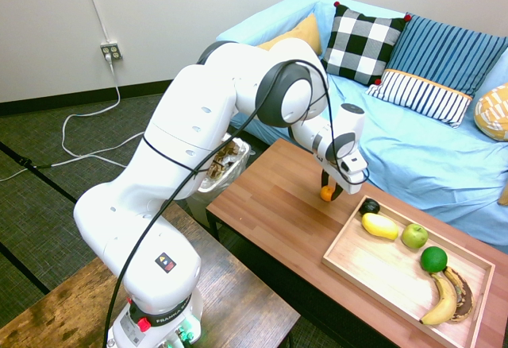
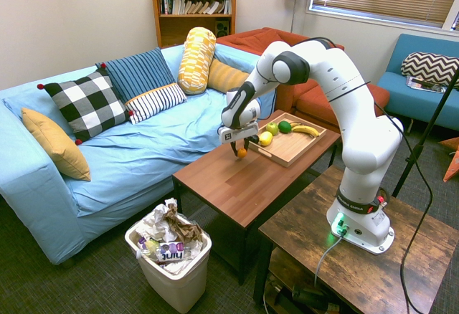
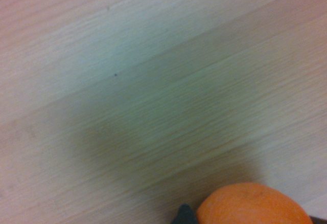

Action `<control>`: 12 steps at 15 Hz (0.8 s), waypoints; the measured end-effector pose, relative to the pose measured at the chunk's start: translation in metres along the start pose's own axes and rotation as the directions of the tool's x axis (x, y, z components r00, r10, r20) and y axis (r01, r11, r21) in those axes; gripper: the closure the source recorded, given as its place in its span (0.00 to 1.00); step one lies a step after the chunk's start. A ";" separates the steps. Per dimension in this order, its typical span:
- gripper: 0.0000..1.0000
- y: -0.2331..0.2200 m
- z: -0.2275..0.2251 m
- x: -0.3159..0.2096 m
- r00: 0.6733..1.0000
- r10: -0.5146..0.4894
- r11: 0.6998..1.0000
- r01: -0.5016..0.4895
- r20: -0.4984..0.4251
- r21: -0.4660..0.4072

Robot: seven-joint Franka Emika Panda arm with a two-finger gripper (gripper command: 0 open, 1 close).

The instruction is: Put the tangerine in the tray

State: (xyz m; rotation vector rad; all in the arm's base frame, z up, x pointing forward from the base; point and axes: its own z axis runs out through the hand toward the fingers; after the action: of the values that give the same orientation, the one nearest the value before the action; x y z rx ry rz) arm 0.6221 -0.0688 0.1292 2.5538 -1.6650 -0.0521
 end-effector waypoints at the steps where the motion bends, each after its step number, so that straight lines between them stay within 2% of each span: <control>1: 1.00 0.007 -0.023 0.009 1.000 0.009 1.000 -0.009 -0.006 0.003; 3: 1.00 0.043 -0.067 0.043 0.998 0.049 0.999 -0.050 -0.049 -0.009; 5: 1.00 0.095 -0.085 0.088 0.989 0.119 0.992 -0.123 -0.085 -0.036; 9: 1.00 0.180 -0.042 0.152 0.964 0.249 0.961 -0.258 -0.096 -0.103; 12: 1.00 0.201 0.004 0.163 0.955 0.282 0.946 -0.293 -0.095 -0.136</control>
State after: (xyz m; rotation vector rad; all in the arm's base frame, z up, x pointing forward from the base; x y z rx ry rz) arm 0.5049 -0.2987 0.1478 2.1565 -1.9069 -0.0569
